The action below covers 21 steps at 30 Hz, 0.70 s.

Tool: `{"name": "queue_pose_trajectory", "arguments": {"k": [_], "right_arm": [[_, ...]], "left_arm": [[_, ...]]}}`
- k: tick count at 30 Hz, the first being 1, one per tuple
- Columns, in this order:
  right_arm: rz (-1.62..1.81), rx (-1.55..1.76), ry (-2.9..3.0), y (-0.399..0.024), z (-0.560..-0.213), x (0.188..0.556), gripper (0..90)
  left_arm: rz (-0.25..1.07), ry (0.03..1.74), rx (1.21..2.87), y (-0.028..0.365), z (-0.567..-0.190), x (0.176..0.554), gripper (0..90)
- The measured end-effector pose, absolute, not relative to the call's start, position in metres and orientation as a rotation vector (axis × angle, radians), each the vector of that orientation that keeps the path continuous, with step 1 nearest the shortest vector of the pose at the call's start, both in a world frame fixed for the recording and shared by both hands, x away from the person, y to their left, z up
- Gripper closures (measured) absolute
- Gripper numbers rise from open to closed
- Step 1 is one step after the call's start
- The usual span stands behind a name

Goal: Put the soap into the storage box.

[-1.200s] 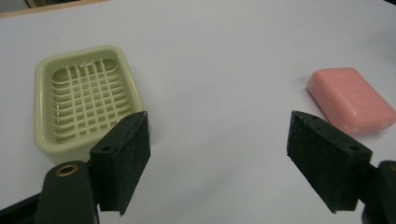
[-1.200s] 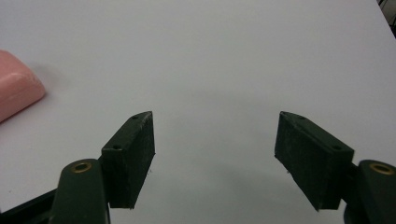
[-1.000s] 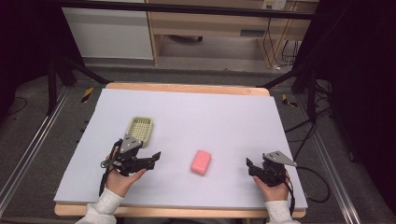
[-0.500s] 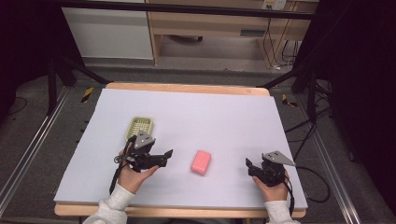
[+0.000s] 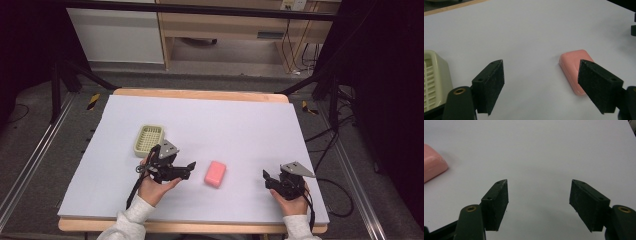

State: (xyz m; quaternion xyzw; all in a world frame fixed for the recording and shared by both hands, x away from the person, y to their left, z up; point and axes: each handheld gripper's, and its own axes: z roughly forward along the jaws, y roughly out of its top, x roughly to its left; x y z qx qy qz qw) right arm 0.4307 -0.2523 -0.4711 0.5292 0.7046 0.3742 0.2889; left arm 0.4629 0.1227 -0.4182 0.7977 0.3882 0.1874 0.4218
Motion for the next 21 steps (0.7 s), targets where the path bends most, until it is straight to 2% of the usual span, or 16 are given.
{"name": "queue_pose_trajectory", "arguments": {"k": [21], "right_arm": [[1.005,1.418,1.89,-0.254,-0.472,0.431,30.6]], "left_arm": [[0.41,0.944,2.056,0.089,-0.426,0.469,20.8]]}}
